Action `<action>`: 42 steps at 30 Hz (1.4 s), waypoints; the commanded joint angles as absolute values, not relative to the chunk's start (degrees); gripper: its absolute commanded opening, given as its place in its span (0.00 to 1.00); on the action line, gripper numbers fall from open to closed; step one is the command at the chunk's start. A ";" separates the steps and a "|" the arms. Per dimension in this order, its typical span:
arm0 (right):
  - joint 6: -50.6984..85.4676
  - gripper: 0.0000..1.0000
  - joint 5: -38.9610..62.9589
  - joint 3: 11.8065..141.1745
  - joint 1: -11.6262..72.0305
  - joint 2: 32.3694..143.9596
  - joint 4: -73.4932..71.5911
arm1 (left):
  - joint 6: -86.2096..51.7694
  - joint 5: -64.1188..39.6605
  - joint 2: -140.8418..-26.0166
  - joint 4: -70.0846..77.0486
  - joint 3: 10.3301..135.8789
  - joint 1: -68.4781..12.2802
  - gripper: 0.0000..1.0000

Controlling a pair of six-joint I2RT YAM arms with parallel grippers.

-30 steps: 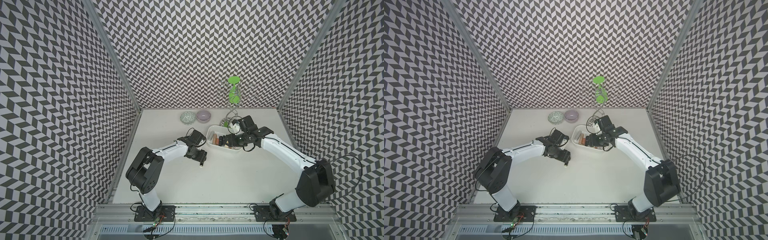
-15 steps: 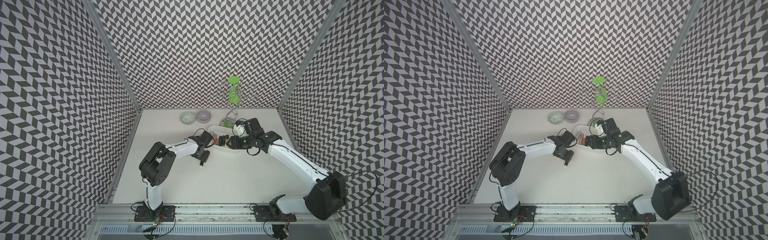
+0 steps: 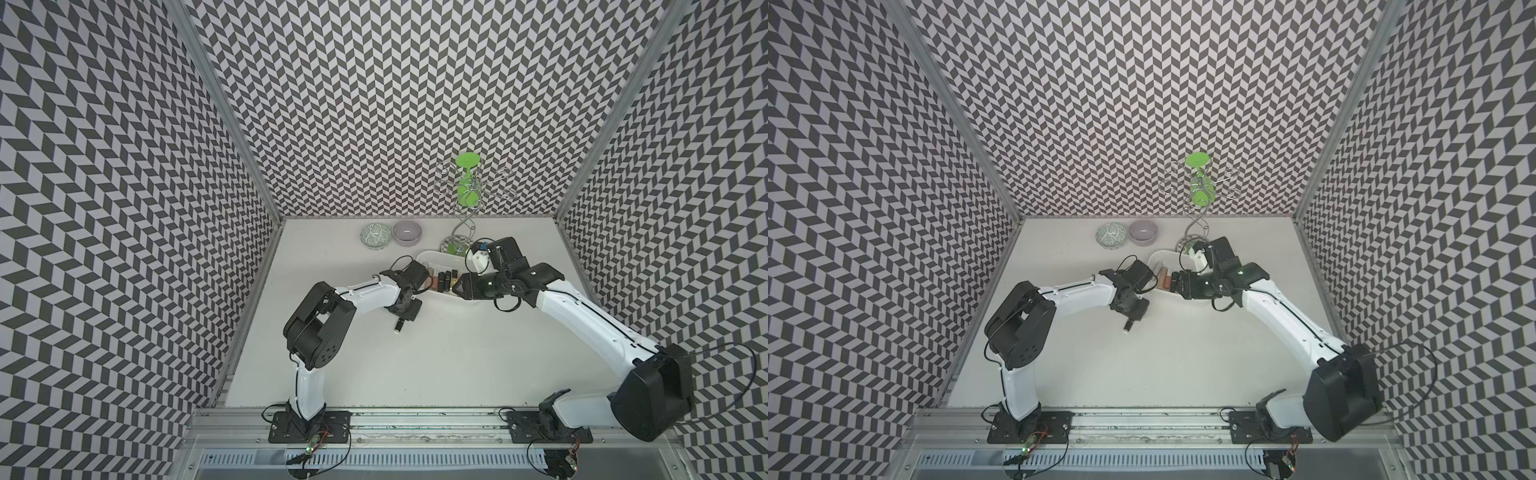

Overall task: Put the lipstick into the storage box
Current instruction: Pick up the lipstick at the center of the board.

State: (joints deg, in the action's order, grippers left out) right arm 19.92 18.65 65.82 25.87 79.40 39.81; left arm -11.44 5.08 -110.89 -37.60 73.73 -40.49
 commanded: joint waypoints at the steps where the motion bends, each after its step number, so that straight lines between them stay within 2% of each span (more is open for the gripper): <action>1: 19.14 0.51 19.07 66.16 26.13 77.92 37.76 | -11.39 4.40 -111.37 -40.43 73.73 -40.27 0.24; 6: 19.51 0.51 19.72 66.99 26.11 78.05 37.16 | -12.07 -0.80 -108.00 -39.73 74.18 -38.21 0.23; 8: 19.78 0.51 21.30 67.25 25.87 78.05 36.44 | -12.36 -5.79 -105.04 -38.75 74.27 -35.77 0.22; 16: 23.98 0.53 38.43 65.23 19.51 75.75 27.43 | -16.95 -28.16 -91.79 -32.24 72.29 -24.06 0.20; 22: 31.46 0.58 55.54 60.94 17.74 72.76 10.43 | -32.34 -48.88 -82.91 -13.06 63.60 -18.91 0.20; 25: 32.42 0.59 58.60 60.86 18.62 72.90 8.19 | -41.30 -54.22 -79.98 -1.80 59.63 -18.84 0.21; 29: 31.52 0.61 59.27 61.24 21.93 73.60 7.89 | -50.25 -58.19 -77.74 10.24 56.64 -18.93 0.22; 42: 33.54 0.61 57.40 64.05 30.03 78.14 3.26 | -56.25 -59.53 -75.60 17.05 55.52 -20.37 0.22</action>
